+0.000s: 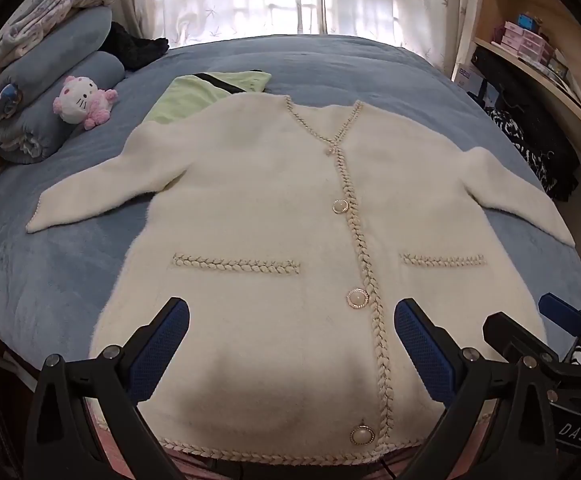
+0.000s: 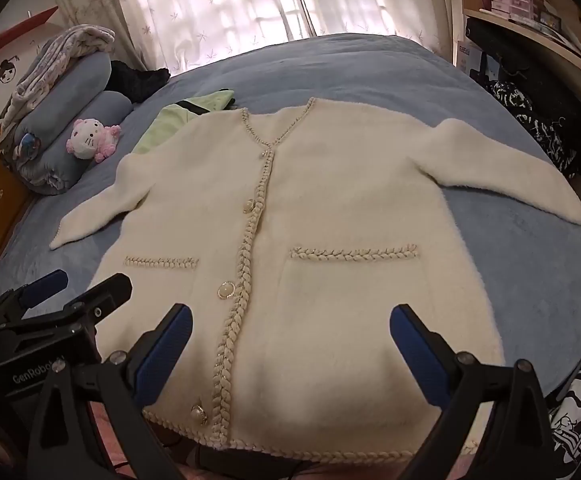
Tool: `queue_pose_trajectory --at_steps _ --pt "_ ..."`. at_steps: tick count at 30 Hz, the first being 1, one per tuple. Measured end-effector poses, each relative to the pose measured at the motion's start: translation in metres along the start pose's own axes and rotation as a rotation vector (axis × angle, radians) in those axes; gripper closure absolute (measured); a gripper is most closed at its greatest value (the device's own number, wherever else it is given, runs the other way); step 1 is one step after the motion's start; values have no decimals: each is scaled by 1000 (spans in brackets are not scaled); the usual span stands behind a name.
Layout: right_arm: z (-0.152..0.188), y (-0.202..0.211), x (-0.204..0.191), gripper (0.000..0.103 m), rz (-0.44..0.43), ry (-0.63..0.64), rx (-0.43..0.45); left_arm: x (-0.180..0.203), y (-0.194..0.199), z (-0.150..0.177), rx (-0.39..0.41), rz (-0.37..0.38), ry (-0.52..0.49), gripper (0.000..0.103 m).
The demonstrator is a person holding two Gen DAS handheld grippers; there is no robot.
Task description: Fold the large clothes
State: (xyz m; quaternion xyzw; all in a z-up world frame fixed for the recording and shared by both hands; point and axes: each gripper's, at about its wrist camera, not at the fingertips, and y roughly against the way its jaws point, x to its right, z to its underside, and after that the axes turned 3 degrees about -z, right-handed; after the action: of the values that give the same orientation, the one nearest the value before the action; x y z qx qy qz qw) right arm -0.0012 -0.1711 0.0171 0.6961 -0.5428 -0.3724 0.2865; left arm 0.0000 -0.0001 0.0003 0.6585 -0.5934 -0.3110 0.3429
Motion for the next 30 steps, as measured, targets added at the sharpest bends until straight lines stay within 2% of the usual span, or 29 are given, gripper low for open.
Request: queue_pose_trajectory --at_steps 3,30 --pt "2 1 1 3 1 -7 5 1 1 0 16 -28 -14 1" --pt "5 2 6 3 -1 -26 -1 6 1 7 -11 -16 -17 1"
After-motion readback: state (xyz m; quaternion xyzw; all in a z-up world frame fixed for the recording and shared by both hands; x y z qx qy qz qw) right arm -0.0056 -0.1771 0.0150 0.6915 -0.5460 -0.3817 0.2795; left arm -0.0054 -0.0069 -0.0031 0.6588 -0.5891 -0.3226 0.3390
